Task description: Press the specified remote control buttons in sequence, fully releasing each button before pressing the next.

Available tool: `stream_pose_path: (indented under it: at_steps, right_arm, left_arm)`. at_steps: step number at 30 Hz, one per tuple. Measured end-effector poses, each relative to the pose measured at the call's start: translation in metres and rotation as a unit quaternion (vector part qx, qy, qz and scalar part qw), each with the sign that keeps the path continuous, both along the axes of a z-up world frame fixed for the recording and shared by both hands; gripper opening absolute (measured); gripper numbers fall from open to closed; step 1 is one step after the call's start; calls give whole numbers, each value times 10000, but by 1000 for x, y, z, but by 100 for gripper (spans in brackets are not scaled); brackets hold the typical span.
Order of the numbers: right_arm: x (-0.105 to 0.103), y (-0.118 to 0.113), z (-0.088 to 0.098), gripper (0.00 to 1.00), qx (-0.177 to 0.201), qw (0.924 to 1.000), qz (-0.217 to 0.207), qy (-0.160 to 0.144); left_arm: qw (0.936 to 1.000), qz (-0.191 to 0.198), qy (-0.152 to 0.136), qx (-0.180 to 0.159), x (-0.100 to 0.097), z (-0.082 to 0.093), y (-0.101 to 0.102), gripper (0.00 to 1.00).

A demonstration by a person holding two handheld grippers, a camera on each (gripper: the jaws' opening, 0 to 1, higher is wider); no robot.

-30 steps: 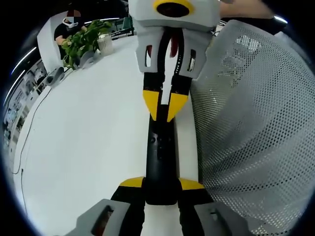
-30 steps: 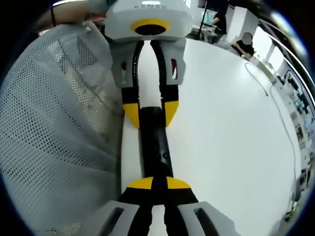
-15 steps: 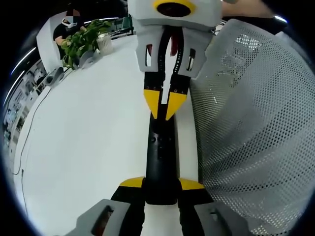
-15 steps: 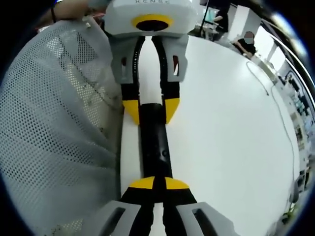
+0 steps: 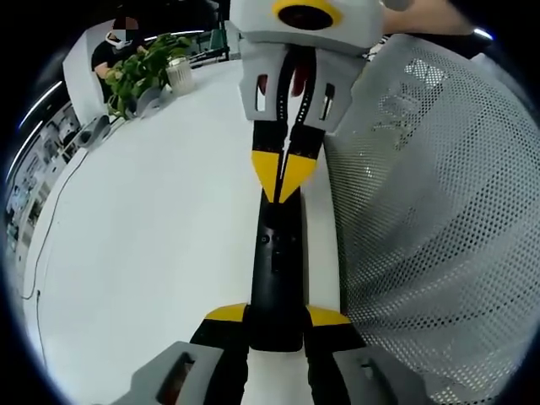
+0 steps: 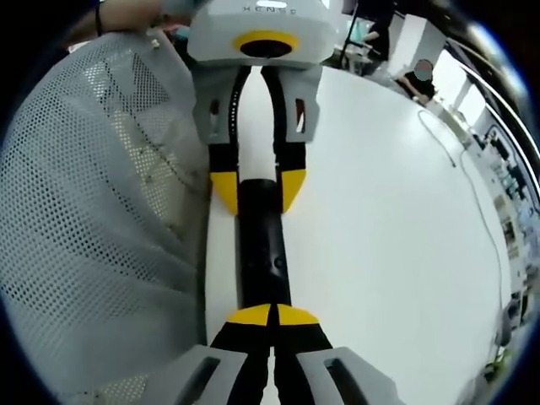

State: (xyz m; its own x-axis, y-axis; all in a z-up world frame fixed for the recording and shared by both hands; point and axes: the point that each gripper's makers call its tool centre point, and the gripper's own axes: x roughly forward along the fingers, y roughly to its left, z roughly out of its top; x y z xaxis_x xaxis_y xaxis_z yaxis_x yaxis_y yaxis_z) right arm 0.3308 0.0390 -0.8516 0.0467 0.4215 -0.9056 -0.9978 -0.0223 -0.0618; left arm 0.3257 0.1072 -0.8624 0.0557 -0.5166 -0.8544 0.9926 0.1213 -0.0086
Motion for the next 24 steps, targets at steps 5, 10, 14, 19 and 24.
stream_pose_path:
  at_steps: [5,10,14,19,24]
  right_arm:
    - [-1,-1,0,0,-10,10000,32,0]
    - [0,1,-2,0,-108,9999,101,-6]
    - [0,2,-3,0,-221,9995,195,-72]
    - [0,2,-1,0,91,9997,-211,15]
    - [-2,8,0,0,170,9998,-72,-45]
  left_arm:
    - [10000,12,12,-3,0,0,0,25]
    - [10000,4,13,-2,0,0,0,25]
    - [10000,-9,14,6,0,0,0,25]
    - [10000,3,13,0,0,0,0,25]
    - [10000,24,20,-23,0,0,0,25]
